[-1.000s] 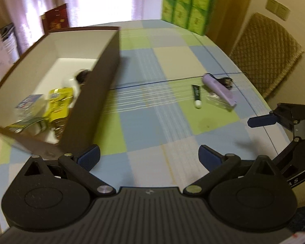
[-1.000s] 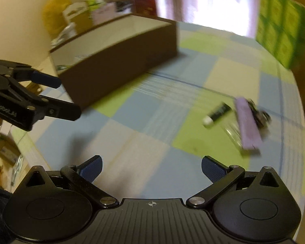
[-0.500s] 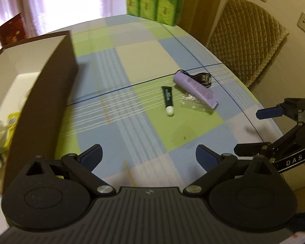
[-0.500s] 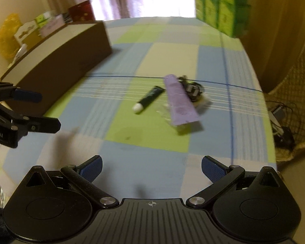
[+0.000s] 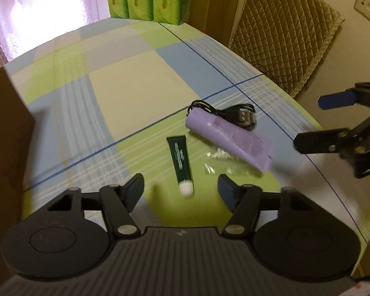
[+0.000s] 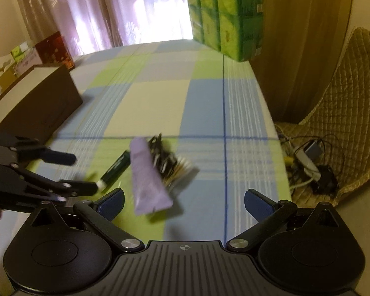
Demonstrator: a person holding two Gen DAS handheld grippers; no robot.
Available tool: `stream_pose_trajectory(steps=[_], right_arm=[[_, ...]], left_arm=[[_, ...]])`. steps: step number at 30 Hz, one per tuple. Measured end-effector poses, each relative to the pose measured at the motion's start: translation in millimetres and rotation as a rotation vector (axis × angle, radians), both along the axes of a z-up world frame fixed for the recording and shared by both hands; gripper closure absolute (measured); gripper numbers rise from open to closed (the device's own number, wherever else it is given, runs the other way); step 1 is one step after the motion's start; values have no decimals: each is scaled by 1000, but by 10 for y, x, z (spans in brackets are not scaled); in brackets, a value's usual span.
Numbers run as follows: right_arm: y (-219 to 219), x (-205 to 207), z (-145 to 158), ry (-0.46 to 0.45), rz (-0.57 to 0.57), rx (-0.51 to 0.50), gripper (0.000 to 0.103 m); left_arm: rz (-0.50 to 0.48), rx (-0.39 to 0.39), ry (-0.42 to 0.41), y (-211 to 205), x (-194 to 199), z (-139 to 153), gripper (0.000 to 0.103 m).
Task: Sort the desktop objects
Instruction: 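Grasp the green Mentholatum lip balm with the left tool while the right tool grasps the black cable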
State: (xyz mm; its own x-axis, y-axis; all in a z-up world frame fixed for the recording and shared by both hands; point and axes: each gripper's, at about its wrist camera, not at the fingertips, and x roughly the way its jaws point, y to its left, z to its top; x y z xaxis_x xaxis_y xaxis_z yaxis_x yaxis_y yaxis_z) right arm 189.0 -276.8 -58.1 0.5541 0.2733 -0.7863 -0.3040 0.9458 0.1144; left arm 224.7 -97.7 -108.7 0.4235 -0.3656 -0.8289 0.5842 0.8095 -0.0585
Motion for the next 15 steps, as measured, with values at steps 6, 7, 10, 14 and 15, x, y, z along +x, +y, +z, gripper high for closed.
stream_pose_trajectory(steps=[6, 7, 10, 14, 15], right_arm=[[-19, 246, 9, -28, 42, 11, 3], [1, 279, 10, -35, 53, 11, 4], [72, 401, 2, -47, 103, 11, 17], [216, 556, -91, -36, 176, -21, 38], [255, 593, -132, -27, 193, -32, 45]], left_arm=[[-13, 36, 30, -165, 262, -230, 64], [-11, 42, 36, -180, 300, -273, 68], [-10, 46, 16, -189, 346, -317, 78], [40, 56, 6, -115, 408, -320, 89], [59, 58, 5, -78, 420, -319, 89]])
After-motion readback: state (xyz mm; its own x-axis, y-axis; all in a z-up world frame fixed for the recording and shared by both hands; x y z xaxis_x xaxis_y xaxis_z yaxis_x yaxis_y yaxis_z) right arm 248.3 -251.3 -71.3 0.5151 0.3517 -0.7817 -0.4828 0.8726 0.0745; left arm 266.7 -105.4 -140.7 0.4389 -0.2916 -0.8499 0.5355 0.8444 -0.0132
